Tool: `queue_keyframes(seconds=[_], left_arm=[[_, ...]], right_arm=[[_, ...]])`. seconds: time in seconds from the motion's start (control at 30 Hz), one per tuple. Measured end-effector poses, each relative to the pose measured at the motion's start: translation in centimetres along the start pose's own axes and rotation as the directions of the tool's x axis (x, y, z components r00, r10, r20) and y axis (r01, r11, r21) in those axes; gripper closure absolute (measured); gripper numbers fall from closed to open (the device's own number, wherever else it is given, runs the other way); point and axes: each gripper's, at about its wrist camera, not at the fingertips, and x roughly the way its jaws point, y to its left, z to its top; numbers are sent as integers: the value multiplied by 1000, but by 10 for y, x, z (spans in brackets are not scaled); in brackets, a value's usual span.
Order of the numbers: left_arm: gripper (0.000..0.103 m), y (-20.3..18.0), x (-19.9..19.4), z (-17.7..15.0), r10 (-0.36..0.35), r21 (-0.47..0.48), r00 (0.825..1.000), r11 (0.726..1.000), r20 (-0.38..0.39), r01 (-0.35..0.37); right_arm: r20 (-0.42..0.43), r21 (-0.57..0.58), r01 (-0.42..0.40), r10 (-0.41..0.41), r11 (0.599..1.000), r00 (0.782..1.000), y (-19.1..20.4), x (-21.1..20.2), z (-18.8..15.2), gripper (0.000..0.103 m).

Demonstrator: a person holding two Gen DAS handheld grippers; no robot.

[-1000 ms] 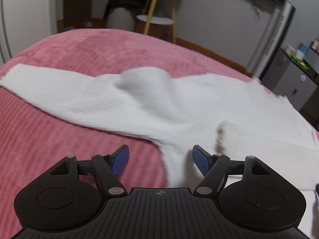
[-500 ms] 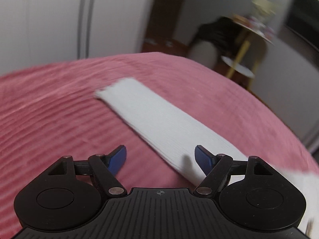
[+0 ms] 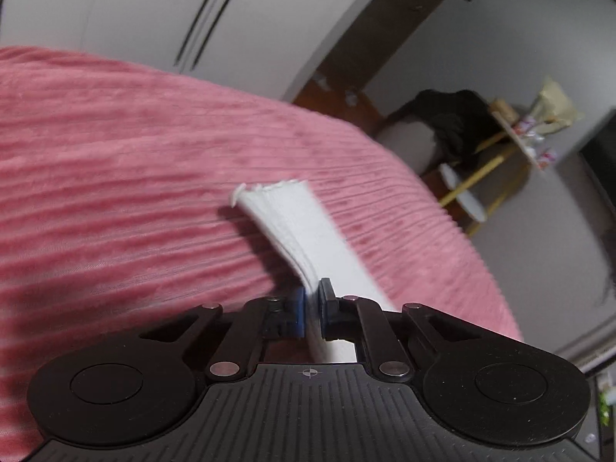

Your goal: Fold small clothes

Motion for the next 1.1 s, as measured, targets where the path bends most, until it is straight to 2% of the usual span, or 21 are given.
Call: queue_keyframes(seconds=[0.1,0.17,0.23,0.33,0.37,0.43,0.47,0.5,0.57,0.6,0.63,0.67,0.73,0.8,0.97,1.03,1.1], left_arm=[[95,-30,-23,-8,-101,127,994,987,30,96],[95,-65,-42,-25,-176,259,984,951,9,168],[95,-105,-61,-55,-245,402,968,883,-46,243],[94,-157,-80,-118,-299,567,943,756,-145,327],[93,-171,-81,-141,-293,606,937,716,-190,347],[83,-191,-77,-189,-231,671,939,657,-254,343],[68,-198,-74,-209,-189,699,940,631,-283,337],[61,-201,-71,-225,-149,718,939,611,-308,333],[60,-200,-77,-240,-129,737,939,590,-318,330],[53,-195,-82,-239,-142,725,939,603,-313,333],[48,-190,-86,-234,-155,691,938,640,-311,335],[45,-180,-89,-226,-159,639,936,694,-314,332],[45,-162,-94,-213,-184,513,927,789,-327,338],[45,-148,-98,-204,-183,426,930,849,-320,314],[45,-127,-91,-190,-48,379,963,913,-265,150],[42,-120,-91,-186,-13,384,968,916,-251,112],[35,-116,-91,-184,43,427,971,902,-237,64]], right_arm=[[0,7,-4,4,1000,1000,-1,0,0,86],[-1,12,-7,7,1000,1000,-3,0,1,86],[-2,19,-11,11,1000,1000,-4,0,1,86],[-1,24,-14,14,1000,1000,-5,-1,2,86],[-1,27,-16,16,1000,1000,-5,-1,2,86],[-2,36,-22,22,999,1000,-7,-1,2,86],[-2,43,-27,27,999,1000,-9,-1,2,86],[-2,52,-34,34,998,999,-10,-1,2,86],[-3,75,-51,51,996,999,-15,-1,3,86],[-3,86,-59,60,994,998,-17,-1,3,86],[-4,98,-68,68,993,998,-19,-1,3,86],[-5,107,-73,74,992,997,-21,-1,3,86],[-4,105,-73,73,992,997,-20,0,3,85],[-5,86,-65,66,994,998,-15,0,3,80],[-4,51,-61,61,997,998,-8,-2,4,76],[-8,48,-56,56,997,998,-6,-2,5,76],[-20,32,-37,38,999,999,0,-3,8,75]])
